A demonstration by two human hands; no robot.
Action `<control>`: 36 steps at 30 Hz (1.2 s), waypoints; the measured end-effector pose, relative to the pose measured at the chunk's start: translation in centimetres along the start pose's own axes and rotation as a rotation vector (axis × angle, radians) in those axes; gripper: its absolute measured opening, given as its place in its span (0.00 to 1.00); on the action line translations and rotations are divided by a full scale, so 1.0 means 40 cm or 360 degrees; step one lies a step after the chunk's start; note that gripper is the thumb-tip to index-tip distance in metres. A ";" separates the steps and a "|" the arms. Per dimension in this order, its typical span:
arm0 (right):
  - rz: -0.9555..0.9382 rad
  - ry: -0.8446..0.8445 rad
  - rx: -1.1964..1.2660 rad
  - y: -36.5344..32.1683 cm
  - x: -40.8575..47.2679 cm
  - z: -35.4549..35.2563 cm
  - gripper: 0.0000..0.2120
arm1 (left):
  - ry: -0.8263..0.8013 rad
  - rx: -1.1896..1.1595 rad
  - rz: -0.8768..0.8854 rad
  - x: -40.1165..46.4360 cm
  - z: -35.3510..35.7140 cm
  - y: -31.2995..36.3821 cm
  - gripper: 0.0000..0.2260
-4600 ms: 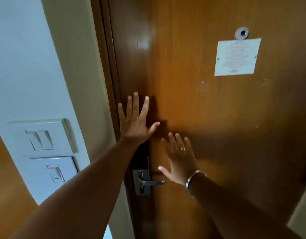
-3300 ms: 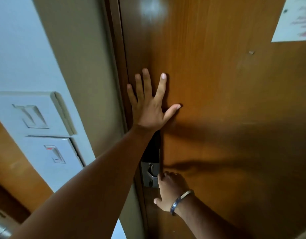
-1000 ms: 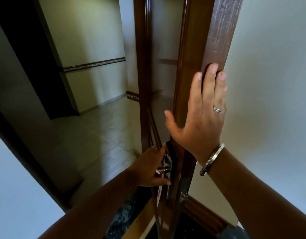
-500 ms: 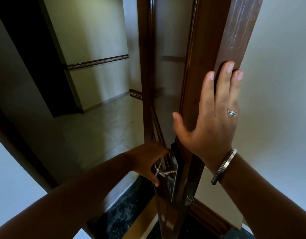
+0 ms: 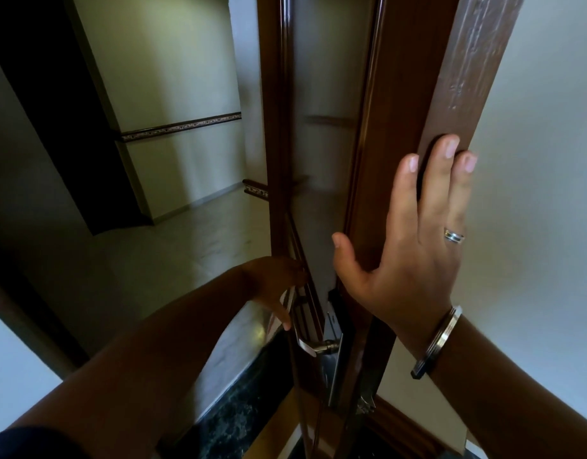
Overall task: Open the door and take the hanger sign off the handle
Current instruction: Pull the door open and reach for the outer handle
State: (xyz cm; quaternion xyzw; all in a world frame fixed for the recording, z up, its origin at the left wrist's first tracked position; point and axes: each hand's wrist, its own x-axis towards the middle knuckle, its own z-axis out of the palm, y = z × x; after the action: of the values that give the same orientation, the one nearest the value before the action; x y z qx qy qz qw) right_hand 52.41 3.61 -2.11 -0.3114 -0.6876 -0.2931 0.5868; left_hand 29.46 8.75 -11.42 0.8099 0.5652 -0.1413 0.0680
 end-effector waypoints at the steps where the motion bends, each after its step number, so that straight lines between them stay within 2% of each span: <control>1: 0.0009 -0.0029 0.0007 0.003 -0.002 0.000 0.39 | -0.0011 0.0081 -0.0024 -0.002 0.002 -0.005 0.41; 4: 0.0009 -0.0029 -0.0005 -0.008 0.002 0.002 0.39 | 0.0048 0.0127 -0.0082 -0.014 0.020 -0.027 0.35; 8: -0.0037 -0.0041 0.0014 -0.027 0.003 0.003 0.36 | 0.0262 0.0277 -0.0052 -0.060 0.051 -0.067 0.24; 10: -0.0040 -0.0040 0.0046 -0.043 0.006 0.006 0.35 | 0.0355 0.0191 -0.0104 -0.094 0.072 -0.085 0.21; 14: -0.0037 0.0001 0.0161 -0.097 0.011 0.011 0.34 | 0.0404 -0.0082 -0.0407 -0.179 0.114 -0.099 0.23; 17: -0.0023 0.0012 0.0223 -0.140 0.017 0.023 0.33 | 0.0461 -0.0136 -0.0570 -0.244 0.129 -0.097 0.24; 23: -0.0074 0.0006 0.0496 -0.263 0.021 0.060 0.24 | 0.0617 -0.0353 -0.0801 -0.433 0.121 -0.059 0.16; 26: -0.0129 -0.0005 0.0579 -0.334 0.030 0.080 0.22 | 0.0674 -0.0344 -0.0965 -0.524 0.117 -0.042 0.14; 32: -0.0281 -0.0099 0.0608 -0.435 0.043 0.111 0.19 | 0.0774 -0.0051 -0.1159 -0.666 0.104 -0.019 0.19; 36: -0.0294 -0.0309 0.0989 -0.476 0.010 0.084 0.22 | 0.0866 0.0040 -0.1261 -0.770 0.103 0.009 0.18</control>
State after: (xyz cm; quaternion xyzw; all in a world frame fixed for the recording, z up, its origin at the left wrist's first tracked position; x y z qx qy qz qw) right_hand 35.56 -5.87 -2.91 -0.0805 -0.8221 -0.0904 0.5563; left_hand 19.28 -20.10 -5.93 0.5405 0.8259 0.0539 -0.1513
